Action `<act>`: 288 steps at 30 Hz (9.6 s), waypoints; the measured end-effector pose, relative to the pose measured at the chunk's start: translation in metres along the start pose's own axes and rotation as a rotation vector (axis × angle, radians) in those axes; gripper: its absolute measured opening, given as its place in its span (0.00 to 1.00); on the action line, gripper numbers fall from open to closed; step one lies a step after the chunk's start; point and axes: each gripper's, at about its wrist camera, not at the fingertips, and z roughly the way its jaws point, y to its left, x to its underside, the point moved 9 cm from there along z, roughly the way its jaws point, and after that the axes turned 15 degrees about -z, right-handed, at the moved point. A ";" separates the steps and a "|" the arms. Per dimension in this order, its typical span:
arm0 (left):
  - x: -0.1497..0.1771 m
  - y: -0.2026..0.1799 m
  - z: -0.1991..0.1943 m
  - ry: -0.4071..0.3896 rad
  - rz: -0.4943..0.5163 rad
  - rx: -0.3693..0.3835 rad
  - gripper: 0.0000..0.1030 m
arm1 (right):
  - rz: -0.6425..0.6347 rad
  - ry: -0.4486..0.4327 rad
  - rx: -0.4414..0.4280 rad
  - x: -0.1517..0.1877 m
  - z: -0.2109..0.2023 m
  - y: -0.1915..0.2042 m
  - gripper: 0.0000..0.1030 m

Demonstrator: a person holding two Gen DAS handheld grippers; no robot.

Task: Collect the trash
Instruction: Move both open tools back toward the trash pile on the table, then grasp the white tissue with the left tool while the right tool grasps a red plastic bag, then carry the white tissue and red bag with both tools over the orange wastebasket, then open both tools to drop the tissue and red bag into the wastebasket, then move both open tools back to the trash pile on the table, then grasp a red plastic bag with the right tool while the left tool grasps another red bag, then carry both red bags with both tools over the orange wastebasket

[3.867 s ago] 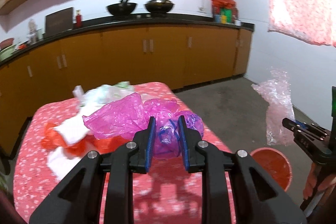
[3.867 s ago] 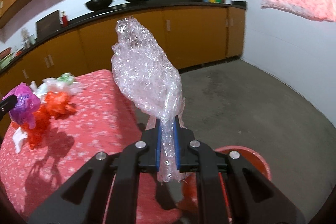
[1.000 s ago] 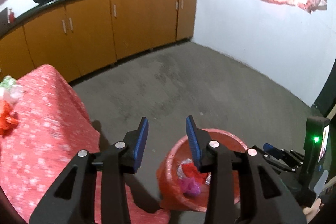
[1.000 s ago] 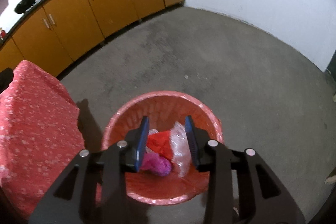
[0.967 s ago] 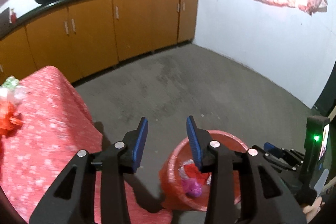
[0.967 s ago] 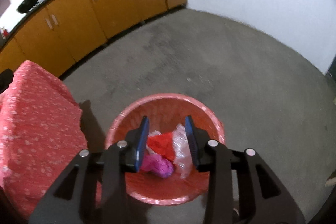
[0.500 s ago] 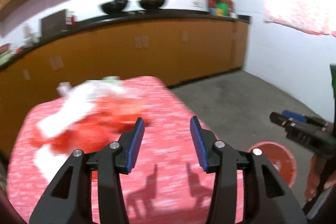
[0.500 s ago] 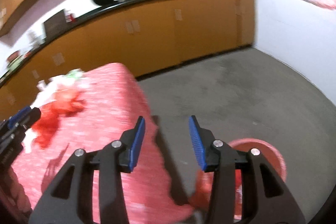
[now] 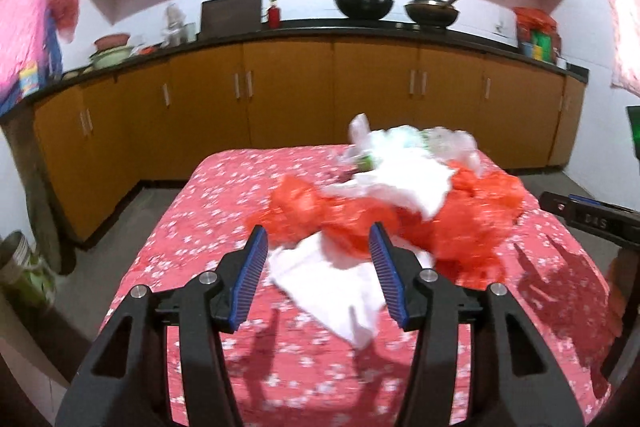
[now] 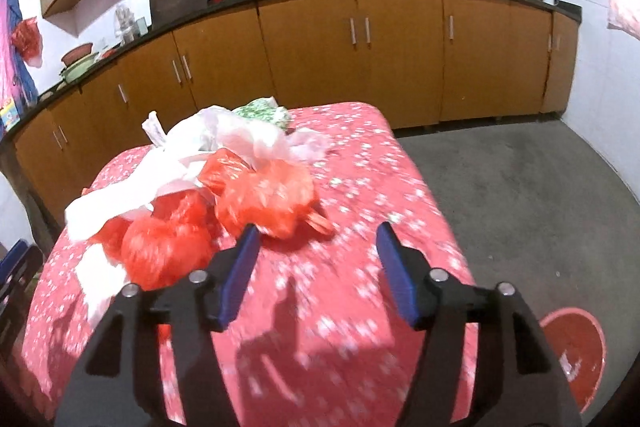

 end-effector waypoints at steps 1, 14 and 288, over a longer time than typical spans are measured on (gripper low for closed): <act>0.000 0.005 0.002 0.005 -0.009 -0.001 0.52 | 0.004 0.003 -0.004 -0.003 0.006 0.002 0.63; -0.010 -0.008 0.008 0.018 -0.040 0.112 0.59 | 0.007 0.063 -0.058 -0.018 0.064 0.022 0.44; -0.030 -0.126 -0.014 0.071 0.117 0.295 0.11 | 0.030 -0.045 0.266 0.056 -0.106 -0.100 0.28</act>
